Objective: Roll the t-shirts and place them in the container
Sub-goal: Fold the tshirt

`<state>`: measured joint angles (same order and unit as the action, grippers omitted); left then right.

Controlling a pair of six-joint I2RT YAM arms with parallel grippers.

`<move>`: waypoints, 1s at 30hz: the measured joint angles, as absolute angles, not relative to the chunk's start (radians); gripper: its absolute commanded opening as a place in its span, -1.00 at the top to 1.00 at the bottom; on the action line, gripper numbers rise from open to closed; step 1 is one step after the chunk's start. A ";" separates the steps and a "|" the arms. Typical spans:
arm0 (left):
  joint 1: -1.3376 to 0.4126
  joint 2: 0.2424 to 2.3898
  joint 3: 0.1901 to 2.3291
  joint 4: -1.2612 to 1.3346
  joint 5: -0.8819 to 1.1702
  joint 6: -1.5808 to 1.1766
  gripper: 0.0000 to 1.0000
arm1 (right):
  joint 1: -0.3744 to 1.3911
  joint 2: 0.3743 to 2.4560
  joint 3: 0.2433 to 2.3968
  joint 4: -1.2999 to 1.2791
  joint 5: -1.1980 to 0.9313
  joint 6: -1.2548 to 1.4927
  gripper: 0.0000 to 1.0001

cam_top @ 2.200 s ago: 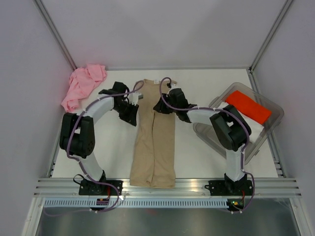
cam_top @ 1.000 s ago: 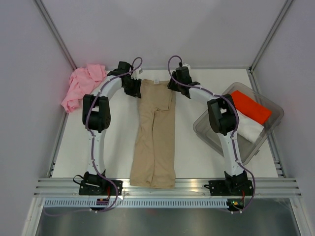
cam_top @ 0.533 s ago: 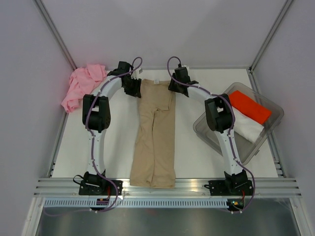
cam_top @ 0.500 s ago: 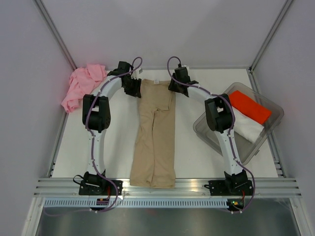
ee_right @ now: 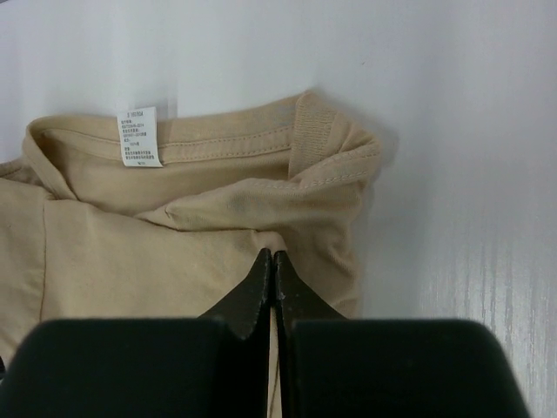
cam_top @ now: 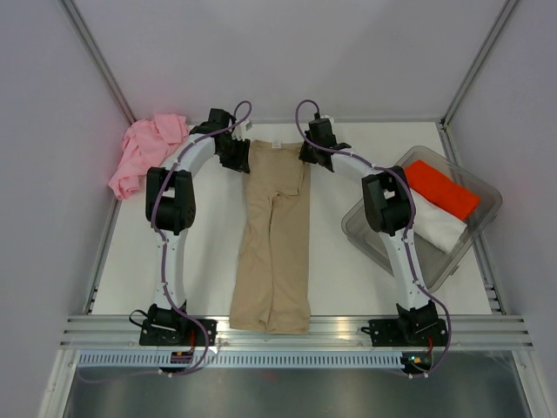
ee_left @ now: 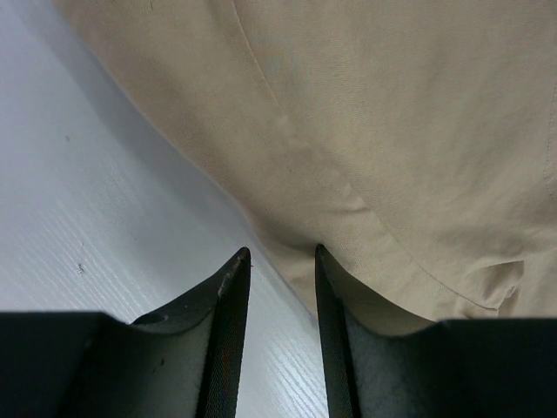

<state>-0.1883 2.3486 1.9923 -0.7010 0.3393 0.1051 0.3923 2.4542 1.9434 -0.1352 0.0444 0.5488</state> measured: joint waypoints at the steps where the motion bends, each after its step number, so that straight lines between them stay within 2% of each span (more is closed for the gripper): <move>1: -0.188 2.349 1.992 -0.701 0.340 0.105 0.16 | 0.392 2.454 1.943 -0.135 0.042 0.549 0.99; 16: -0.186 2.349 1.993 -0.701 0.342 0.105 0.13 | 0.381 2.369 1.940 -0.134 0.016 0.556 0.99; 30: -0.184 2.348 1.993 -0.701 0.341 0.106 0.10 | 0.336 2.270 1.767 -0.058 0.014 0.603 0.99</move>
<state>-0.1844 2.3482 1.9926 -0.7006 0.3412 0.1062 0.3359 2.2700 1.7672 -0.0578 0.0143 0.6025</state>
